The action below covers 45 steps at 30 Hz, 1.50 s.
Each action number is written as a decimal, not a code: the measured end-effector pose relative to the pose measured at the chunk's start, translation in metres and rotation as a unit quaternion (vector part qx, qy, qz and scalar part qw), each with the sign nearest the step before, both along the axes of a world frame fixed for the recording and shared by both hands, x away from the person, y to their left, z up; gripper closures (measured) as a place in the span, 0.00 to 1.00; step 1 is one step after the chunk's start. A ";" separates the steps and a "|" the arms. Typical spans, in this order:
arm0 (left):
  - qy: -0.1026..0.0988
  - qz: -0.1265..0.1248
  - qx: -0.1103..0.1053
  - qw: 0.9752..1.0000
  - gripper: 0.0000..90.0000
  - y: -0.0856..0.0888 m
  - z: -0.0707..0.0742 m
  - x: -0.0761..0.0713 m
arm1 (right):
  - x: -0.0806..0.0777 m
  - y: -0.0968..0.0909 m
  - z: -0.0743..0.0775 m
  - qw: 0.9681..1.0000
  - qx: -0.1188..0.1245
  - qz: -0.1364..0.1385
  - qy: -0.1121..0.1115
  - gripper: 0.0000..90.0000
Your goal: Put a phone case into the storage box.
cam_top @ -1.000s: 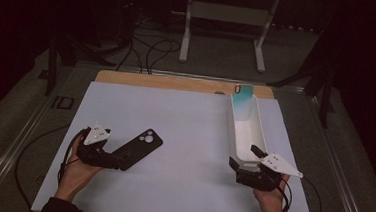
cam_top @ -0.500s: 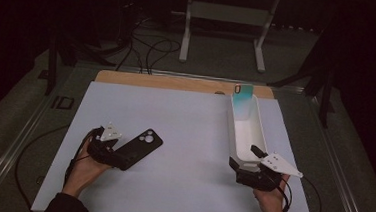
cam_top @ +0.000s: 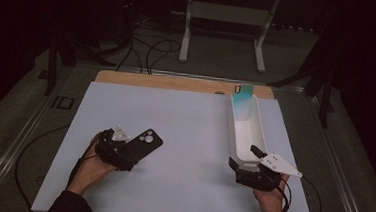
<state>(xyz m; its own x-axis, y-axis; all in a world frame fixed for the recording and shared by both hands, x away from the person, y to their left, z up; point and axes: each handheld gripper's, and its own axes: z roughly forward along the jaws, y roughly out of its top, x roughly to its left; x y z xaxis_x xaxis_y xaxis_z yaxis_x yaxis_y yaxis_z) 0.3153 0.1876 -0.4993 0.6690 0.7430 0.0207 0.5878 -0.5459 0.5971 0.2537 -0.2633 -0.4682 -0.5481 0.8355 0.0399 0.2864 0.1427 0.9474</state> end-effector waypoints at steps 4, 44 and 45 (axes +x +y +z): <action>0.012 0.001 0.005 1.000 0.00 -0.001 -0.004 0.003 | 0.000 0.000 0.000 1.000 -0.001 0.001 0.000 0.11; 0.036 0.022 0.010 0.999 0.17 0.001 -0.015 0.007 | 0.001 0.004 -0.001 1.000 -0.004 0.004 0.004 0.11; 0.036 0.022 0.009 0.999 0.18 0.001 -0.015 0.007 | 0.001 0.004 -0.001 1.000 -0.004 0.004 0.004 0.11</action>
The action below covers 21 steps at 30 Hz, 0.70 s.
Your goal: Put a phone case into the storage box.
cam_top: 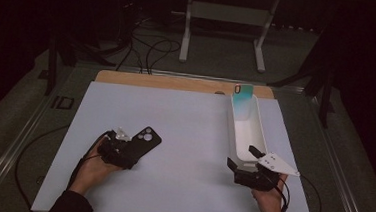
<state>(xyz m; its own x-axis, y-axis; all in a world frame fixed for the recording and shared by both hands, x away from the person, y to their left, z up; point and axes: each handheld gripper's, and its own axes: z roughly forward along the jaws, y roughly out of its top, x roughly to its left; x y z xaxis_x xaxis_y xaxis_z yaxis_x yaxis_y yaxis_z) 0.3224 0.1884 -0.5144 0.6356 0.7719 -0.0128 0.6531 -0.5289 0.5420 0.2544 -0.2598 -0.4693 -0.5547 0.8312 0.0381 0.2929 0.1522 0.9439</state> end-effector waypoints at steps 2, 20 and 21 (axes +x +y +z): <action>0.000 0.001 -0.002 1.000 0.18 0.000 0.000 0.000 | 0.000 0.000 0.000 1.000 0.001 0.001 0.000 0.11; -0.055 0.020 -0.066 0.996 0.18 0.002 0.022 -0.010 | 0.005 0.001 0.004 1.000 0.026 0.002 0.011 0.11; -0.062 0.023 -0.073 0.995 0.18 0.002 0.023 -0.011 | 0.006 0.001 0.005 1.000 0.025 0.002 0.012 0.11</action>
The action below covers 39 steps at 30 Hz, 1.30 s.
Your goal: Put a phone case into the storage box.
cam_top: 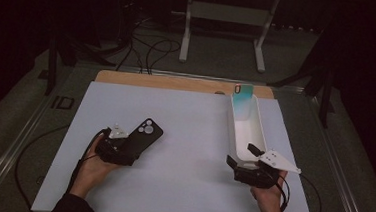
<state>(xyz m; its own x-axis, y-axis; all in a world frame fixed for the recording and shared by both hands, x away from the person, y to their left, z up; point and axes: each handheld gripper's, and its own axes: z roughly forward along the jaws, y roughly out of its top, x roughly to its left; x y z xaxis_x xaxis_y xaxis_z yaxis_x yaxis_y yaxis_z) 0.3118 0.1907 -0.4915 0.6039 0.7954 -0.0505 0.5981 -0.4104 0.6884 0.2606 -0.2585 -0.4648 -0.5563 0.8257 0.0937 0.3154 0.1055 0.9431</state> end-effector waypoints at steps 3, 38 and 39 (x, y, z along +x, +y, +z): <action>-0.019 0.002 -0.016 1.000 0.18 0.001 0.005 -0.002 | 0.003 0.001 0.004 1.000 -0.002 -0.002 -0.002 0.11; -0.121 -0.067 -0.054 0.989 0.17 -0.044 0.047 -0.019 | 0.042 0.047 0.042 0.995 0.035 0.082 0.042 0.11; -0.122 -0.068 -0.055 0.989 0.17 -0.045 0.047 -0.018 | 0.043 0.049 0.042 0.995 0.034 0.085 0.041 0.11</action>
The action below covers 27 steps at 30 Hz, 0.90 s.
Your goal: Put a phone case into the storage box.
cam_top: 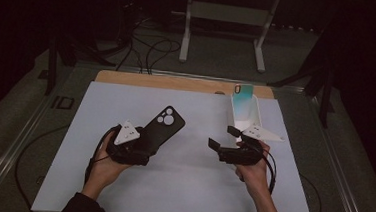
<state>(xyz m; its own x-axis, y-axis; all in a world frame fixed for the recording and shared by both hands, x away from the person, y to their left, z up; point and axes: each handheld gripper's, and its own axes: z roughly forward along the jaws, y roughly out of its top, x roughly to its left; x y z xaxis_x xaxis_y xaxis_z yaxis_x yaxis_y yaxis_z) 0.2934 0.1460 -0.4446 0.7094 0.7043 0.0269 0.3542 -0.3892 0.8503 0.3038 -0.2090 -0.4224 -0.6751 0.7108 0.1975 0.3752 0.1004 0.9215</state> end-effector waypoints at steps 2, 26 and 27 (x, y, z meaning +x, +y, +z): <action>-0.005 -0.003 -0.002 1.000 0.17 -0.002 0.001 0.000 | 0.001 0.004 0.002 1.000 0.003 0.005 0.002 0.11; -0.034 -0.048 -0.017 0.998 0.17 -0.034 0.011 -0.004 | 0.022 0.067 0.008 0.995 0.022 0.081 0.056 0.28; -0.034 -0.049 -0.020 0.998 0.17 -0.035 0.011 -0.004 | 0.022 0.068 0.008 0.995 0.019 0.079 0.055 0.33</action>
<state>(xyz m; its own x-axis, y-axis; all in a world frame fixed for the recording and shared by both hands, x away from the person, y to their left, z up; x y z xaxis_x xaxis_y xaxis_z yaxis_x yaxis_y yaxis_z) 0.2889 0.1107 -0.4332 0.7723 0.6331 0.0515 0.2563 -0.3849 0.8867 0.3254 -0.1408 -0.4147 -0.7505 0.5885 0.3008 0.4562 0.1320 0.8800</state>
